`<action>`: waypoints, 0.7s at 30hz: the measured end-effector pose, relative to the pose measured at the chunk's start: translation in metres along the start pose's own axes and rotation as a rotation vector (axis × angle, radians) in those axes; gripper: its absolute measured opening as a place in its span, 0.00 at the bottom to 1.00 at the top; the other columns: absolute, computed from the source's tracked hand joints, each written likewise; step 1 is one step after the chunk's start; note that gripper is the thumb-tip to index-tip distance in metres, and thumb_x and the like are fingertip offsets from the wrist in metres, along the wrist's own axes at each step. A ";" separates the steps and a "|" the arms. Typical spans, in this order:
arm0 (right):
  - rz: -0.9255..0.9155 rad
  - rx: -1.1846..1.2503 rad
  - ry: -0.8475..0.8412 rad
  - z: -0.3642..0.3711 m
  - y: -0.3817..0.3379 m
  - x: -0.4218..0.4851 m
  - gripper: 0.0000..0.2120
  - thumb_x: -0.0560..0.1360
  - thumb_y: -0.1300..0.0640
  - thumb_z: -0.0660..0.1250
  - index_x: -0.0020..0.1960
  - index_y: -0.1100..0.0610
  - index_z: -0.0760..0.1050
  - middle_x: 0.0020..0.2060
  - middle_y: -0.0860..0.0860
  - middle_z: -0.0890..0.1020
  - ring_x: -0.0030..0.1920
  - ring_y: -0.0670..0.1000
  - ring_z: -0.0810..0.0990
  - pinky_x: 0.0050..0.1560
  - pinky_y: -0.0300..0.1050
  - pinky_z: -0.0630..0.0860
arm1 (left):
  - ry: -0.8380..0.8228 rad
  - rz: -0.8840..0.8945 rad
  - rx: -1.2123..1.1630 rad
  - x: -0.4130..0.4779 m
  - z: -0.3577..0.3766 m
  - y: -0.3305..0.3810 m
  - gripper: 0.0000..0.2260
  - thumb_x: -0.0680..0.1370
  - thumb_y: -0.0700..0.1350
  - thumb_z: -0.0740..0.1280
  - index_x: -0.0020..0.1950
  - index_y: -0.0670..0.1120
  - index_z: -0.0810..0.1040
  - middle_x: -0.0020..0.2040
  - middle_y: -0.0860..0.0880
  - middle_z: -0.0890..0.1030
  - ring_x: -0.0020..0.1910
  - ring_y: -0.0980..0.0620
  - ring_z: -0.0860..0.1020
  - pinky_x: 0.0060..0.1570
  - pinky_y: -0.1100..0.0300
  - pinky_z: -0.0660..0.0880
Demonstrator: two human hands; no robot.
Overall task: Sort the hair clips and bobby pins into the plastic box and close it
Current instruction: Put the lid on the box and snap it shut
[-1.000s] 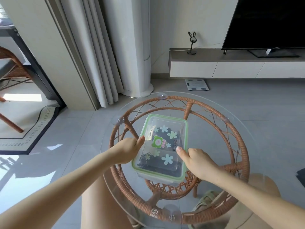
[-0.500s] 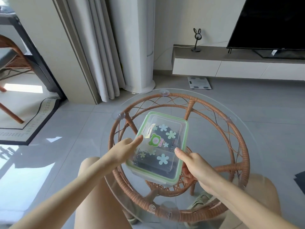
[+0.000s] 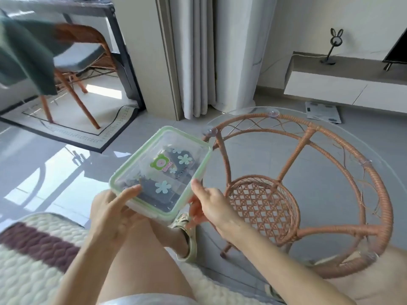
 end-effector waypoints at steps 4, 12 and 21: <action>-0.180 -0.281 0.183 -0.053 -0.027 0.011 0.20 0.77 0.42 0.54 0.42 0.56 0.74 0.32 0.54 0.79 0.34 0.54 0.80 0.38 0.48 0.79 | 0.207 0.102 0.005 0.012 -0.042 0.016 0.10 0.73 0.39 0.68 0.53 0.47 0.73 0.47 0.46 0.80 0.40 0.50 0.83 0.33 0.55 0.82; -0.287 -1.131 0.782 -0.215 -0.028 0.012 0.21 0.78 0.48 0.52 0.53 0.62 0.75 0.51 0.61 0.81 0.50 0.63 0.77 0.49 0.52 0.72 | 0.198 -0.107 0.451 0.092 -0.062 0.002 0.32 0.66 0.43 0.76 0.65 0.46 0.63 0.54 0.38 0.76 0.47 0.37 0.81 0.42 0.45 0.81; -0.108 -1.277 0.624 -0.260 0.019 0.028 0.31 0.73 0.40 0.48 0.69 0.56 0.65 0.71 0.59 0.64 0.73 0.60 0.58 0.71 0.56 0.54 | -0.259 -0.444 0.586 0.145 -0.004 -0.122 0.31 0.64 0.45 0.76 0.60 0.45 0.63 0.52 0.36 0.77 0.43 0.39 0.80 0.42 0.46 0.80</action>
Point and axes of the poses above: each hand's wrist, its own x-axis towards the middle knuckle, its own z-axis out of the palm, y = z × x, the point moved 8 cm from there along x, towards the middle knuckle
